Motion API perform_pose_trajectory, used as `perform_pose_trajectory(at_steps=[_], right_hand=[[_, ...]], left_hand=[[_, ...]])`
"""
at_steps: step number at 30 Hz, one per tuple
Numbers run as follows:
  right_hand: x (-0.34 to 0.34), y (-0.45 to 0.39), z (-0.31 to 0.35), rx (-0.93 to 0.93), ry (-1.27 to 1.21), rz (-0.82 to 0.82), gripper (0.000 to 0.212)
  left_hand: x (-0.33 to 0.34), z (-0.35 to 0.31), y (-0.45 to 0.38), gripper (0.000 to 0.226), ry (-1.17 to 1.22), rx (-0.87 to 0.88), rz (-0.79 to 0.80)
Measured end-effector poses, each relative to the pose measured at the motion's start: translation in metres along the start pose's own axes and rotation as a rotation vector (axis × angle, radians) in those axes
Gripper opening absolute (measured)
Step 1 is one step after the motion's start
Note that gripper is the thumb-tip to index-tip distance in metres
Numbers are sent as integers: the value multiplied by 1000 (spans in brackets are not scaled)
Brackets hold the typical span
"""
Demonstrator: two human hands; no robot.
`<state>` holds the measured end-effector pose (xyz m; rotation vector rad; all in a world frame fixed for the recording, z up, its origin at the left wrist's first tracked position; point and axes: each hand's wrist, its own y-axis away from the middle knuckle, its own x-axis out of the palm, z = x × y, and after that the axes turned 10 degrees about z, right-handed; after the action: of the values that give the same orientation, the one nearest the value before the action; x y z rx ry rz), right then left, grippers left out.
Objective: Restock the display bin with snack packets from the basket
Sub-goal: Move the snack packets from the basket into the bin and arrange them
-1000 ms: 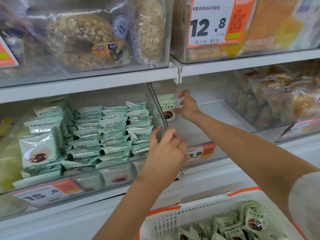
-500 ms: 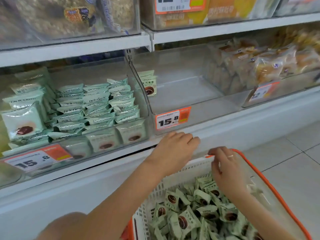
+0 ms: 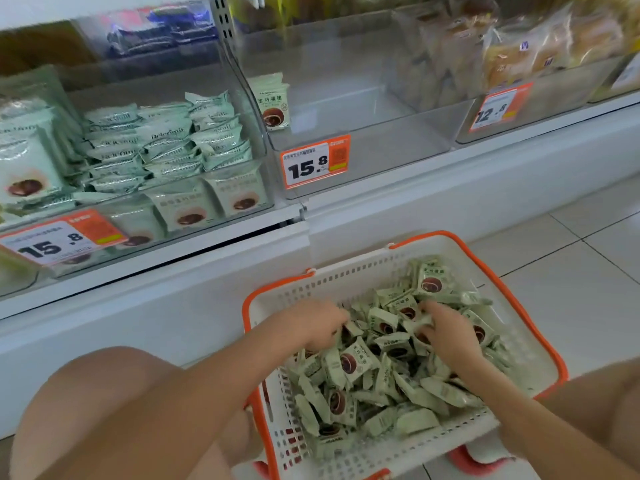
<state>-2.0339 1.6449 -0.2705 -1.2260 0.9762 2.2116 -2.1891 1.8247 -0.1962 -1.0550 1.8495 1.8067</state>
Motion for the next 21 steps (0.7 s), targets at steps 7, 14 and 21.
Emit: perform_pose_trajectory(at_steps=[7,14,21], right_hand=[[-83,3,76,-146,-885,129,40],[-149,30,102,-307,-1354,351,28],[-147,36,116,-483,-1146,77,22]], left_hand=[[-43,-16,18,114,645,176,-305],[-87,-22,41,63,864,234,-894],[-91,-29,45,70,573,-31,-1037]])
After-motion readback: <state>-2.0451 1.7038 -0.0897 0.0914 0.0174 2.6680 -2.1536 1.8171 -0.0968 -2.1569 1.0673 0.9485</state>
